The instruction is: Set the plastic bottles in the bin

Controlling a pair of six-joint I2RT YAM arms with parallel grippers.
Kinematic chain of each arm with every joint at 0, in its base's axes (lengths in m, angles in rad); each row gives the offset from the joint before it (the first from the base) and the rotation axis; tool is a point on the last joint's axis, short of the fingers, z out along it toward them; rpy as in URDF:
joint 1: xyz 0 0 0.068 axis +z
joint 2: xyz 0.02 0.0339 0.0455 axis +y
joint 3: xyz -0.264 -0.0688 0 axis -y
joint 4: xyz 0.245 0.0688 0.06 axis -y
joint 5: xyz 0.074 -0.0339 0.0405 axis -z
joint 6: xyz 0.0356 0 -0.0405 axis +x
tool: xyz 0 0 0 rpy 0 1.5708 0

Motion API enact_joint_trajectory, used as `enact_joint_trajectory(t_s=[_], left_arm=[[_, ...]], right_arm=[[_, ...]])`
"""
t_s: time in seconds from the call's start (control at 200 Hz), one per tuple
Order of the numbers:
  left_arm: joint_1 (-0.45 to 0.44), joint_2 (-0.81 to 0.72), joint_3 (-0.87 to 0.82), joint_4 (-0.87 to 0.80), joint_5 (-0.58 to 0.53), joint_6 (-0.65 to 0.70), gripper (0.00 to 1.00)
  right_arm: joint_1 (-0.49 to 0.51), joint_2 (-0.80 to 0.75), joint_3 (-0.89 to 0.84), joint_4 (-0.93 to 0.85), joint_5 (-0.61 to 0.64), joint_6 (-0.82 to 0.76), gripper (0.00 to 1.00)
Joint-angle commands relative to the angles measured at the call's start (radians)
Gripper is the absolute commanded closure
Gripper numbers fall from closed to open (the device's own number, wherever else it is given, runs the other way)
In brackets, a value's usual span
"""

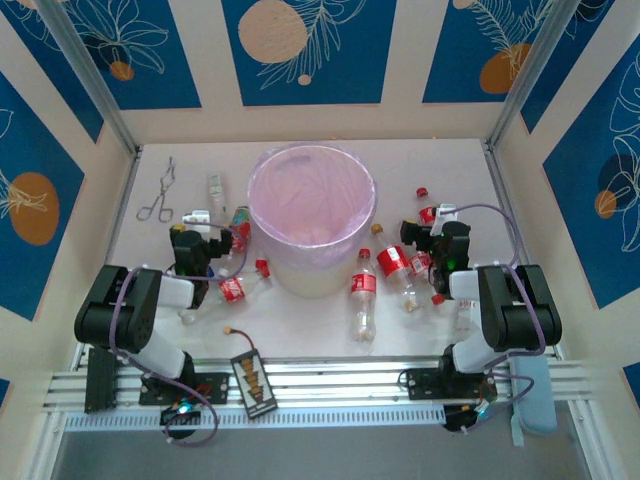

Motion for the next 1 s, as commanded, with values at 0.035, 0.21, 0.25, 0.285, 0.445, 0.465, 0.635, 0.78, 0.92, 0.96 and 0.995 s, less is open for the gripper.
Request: enact_joint_trajectory(t_s=[0.035, 0.21, 0.25, 0.285, 0.445, 0.465, 0.635, 0.78, 0.92, 0.96, 0.995], left_arm=[[0.016, 0.003, 0.001, 0.003, 0.024, -0.005, 0.00], [0.026, 0.000, -0.002, 0.003, 0.042, -0.008, 0.00], [0.025, -0.001, -0.003, 0.008, 0.042, -0.008, 0.00], [0.025, -0.003, -0.007, 0.010, 0.041, -0.007, 0.00], [0.022, -0.158, 0.029, -0.184, -0.023, -0.022, 0.00], [0.023, -0.189, 0.034, -0.218, -0.045, -0.029, 0.00], [0.026, -0.432, 0.111, -0.578, -0.218, -0.088, 0.00], [0.029, -0.561, 0.313, -1.053, -0.237, -0.208, 0.00], [0.029, -0.589, 0.519, -1.374, -0.056, -0.297, 0.00], [0.026, -0.580, 0.568, -1.431, 0.018, -0.313, 0.00], [0.020, -0.569, 0.615, -1.481, 0.072, -0.330, 0.00]], right_arm=[[0.001, 0.003, 0.010, 0.017, -0.004, -0.011, 0.01], [0.001, 0.001, 0.009, 0.019, -0.004, -0.011, 0.01], [0.001, 0.001, 0.008, 0.018, -0.004, -0.011, 0.01], [0.001, 0.001, 0.009, 0.020, -0.005, -0.011, 0.01], [0.003, -0.089, 0.092, -0.189, -0.001, -0.011, 0.01], [0.003, -0.115, 0.120, -0.262, 0.002, -0.010, 0.01], [-0.010, -0.297, 0.340, -0.734, -0.012, 0.087, 0.00], [-0.084, -0.239, 0.634, -1.253, -0.065, 0.160, 0.00], [-0.147, -0.108, 0.801, -1.560, -0.136, 0.101, 0.00], [-0.163, -0.075, 0.814, -1.594, -0.152, 0.086, 0.01], [-0.178, -0.044, 0.823, -1.611, -0.169, 0.082, 0.04]])
